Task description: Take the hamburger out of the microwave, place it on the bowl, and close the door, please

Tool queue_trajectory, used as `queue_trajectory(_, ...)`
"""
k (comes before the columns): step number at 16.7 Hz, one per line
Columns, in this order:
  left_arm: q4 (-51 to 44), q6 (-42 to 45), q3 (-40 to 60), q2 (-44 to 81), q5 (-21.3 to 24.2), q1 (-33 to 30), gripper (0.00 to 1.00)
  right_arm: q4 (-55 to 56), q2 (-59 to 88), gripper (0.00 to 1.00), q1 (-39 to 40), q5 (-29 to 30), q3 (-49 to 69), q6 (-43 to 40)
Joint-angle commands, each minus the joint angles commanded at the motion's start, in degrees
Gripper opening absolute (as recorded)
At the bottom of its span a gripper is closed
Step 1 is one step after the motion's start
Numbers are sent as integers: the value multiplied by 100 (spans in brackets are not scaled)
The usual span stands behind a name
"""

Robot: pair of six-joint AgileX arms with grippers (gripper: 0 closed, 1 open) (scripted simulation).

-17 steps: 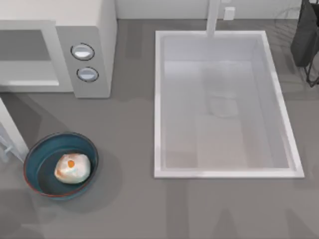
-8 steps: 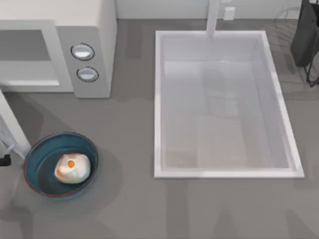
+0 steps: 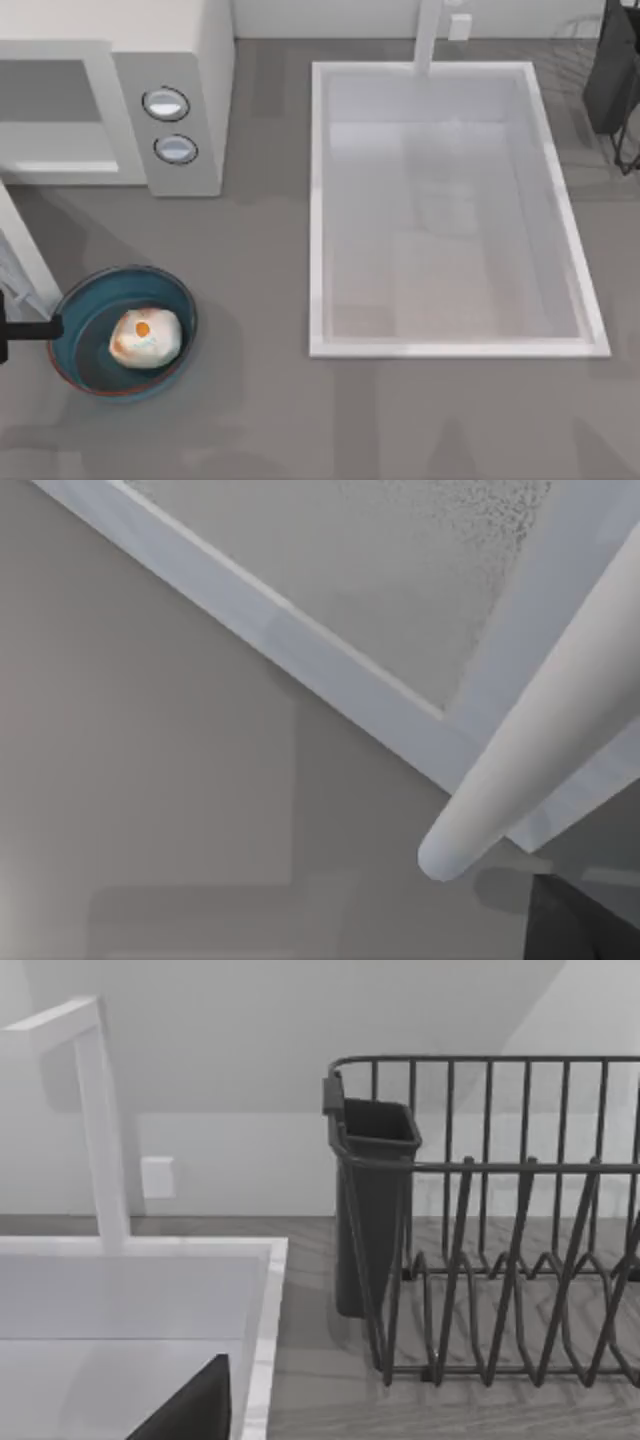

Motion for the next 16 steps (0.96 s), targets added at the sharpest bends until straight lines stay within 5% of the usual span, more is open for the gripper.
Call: queue_trajectory(16, 1189, -119, 1746, 2932, -115, -208, 0, 0, 0, 100, 0, 0, 0, 0)
